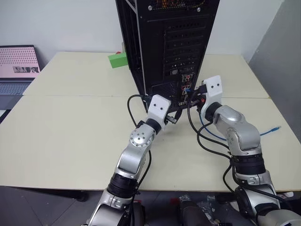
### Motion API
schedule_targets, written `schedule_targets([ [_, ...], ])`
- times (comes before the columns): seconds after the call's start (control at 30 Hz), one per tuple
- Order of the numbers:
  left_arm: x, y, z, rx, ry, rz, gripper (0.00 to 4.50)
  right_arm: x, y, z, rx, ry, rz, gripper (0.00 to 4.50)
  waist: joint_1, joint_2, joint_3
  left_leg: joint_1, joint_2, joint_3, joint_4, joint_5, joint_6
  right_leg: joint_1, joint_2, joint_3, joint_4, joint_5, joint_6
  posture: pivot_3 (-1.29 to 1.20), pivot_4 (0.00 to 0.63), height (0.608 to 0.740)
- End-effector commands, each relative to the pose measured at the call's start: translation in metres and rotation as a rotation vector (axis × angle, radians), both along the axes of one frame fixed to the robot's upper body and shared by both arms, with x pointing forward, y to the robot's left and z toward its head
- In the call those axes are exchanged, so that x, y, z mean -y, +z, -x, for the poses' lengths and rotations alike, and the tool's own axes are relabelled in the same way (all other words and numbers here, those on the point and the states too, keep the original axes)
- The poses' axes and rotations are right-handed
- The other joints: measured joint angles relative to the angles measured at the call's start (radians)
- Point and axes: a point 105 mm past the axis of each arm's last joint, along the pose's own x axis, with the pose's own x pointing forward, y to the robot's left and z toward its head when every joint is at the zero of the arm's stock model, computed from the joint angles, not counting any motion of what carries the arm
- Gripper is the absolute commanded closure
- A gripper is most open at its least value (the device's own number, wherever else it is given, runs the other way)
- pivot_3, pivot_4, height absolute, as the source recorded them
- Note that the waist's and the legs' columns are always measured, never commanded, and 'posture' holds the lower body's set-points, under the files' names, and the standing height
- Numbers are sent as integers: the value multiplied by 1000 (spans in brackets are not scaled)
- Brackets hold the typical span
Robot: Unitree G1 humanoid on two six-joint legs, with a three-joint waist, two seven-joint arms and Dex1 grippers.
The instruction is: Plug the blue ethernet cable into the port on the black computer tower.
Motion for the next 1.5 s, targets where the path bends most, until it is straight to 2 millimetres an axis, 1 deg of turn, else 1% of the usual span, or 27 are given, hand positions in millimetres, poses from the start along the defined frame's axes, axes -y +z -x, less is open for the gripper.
schedule_targets([
  [0.03,6,14,6,61,-25,20,159,-5,21,1,78,18,-6,4500,0,0,0,0,0,0,0,0,0,0,0,0,0,0,0,0,150,740],
  [0.17,7,14,7,61,-25,18,159,-6,24,0,84,19,-4,4500,0,0,0,0,0,0,0,0,0,0,0,0,0,0,0,0,150,740],
  [0.47,7,13,7,61,-26,17,159,-4,20,-4,68,-8,-18,4500,0,0,0,0,0,0,0,0,0,0,0,0,0,0,0,0,150,740],
  [0.87,7,14,7,67,-25,19,159,-16,23,-7,47,-28,-120,4500,-11,0,0,0,0,0,0,0,0,0,0,0,0,0,0,0,150,740],
  [1.5,8,16,7,76,-22,30,159,-24,21,-17,36,-27,-134,4500,-29,0,0,1,1,0,0,0,0,0,1,1,1,0,0,0,150,740],
])
